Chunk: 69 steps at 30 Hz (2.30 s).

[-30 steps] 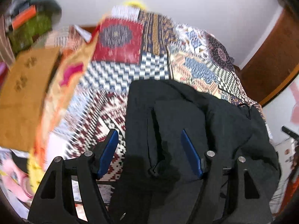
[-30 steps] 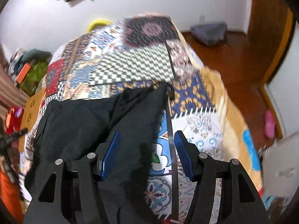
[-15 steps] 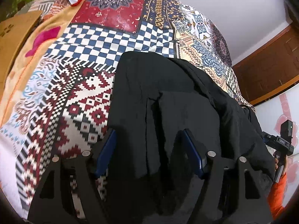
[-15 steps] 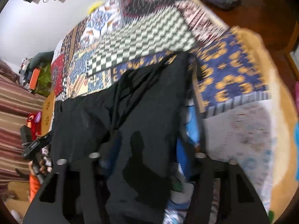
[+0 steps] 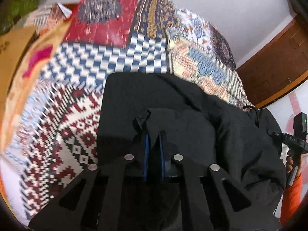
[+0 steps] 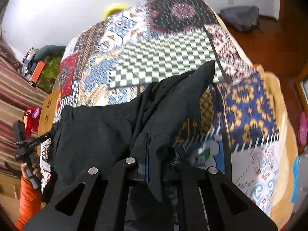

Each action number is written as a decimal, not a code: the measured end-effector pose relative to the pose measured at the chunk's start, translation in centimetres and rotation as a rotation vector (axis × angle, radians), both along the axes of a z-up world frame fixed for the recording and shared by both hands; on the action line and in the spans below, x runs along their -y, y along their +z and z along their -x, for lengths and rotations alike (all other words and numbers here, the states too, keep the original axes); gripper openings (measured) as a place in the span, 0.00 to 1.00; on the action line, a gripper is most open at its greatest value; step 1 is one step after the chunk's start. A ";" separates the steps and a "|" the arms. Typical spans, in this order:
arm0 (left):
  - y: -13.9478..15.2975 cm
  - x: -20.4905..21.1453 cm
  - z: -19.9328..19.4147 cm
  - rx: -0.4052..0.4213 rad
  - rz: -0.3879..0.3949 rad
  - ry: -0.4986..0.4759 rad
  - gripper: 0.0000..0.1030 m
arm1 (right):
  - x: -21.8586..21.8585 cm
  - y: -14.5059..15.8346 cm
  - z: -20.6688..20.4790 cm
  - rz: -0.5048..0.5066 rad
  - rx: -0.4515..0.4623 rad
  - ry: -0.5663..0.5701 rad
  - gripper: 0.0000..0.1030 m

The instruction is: Fold large clothes

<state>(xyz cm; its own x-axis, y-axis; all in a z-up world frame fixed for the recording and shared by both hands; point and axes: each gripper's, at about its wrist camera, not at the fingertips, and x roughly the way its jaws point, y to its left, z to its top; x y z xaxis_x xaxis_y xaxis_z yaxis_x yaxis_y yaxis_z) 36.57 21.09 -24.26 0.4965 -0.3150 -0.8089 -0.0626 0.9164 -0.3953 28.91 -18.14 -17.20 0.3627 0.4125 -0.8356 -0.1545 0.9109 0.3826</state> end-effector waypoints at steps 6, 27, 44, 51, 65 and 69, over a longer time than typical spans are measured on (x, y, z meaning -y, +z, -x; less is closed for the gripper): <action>0.5 -2.1 -0.3 -0.042 -0.084 0.050 0.45 | -0.4 0.0 -1.4 0.021 0.018 0.007 0.06; 0.1 -5.5 -4.2 0.038 0.060 0.149 0.03 | -1.4 0.0 -5.8 0.067 0.124 -0.022 0.06; 2.3 -0.8 -2.2 0.060 -0.281 0.097 0.03 | -2.0 1.1 -2.4 0.372 0.183 -0.014 0.11; 8.8 1.0 3.4 0.184 -0.344 0.087 0.08 | -1.3 7.1 3.6 0.267 0.290 0.001 0.36; 12.9 1.2 15.7 0.281 -0.389 0.113 0.83 | -0.5 9.6 12.2 0.341 0.390 0.053 0.75; 11.0 0.3 17.9 0.242 -0.369 0.137 0.85 | 0.6 7.9 13.2 0.359 0.348 0.043 0.75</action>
<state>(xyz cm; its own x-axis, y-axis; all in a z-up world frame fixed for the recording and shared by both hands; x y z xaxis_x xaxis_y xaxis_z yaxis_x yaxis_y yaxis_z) 18.64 20.79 -13.22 0.7018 0.0538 -0.7104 -0.1387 0.9884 -0.0622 15.66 -18.76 -9.34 0.6338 0.1415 -0.7604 -0.2575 0.9657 -0.0349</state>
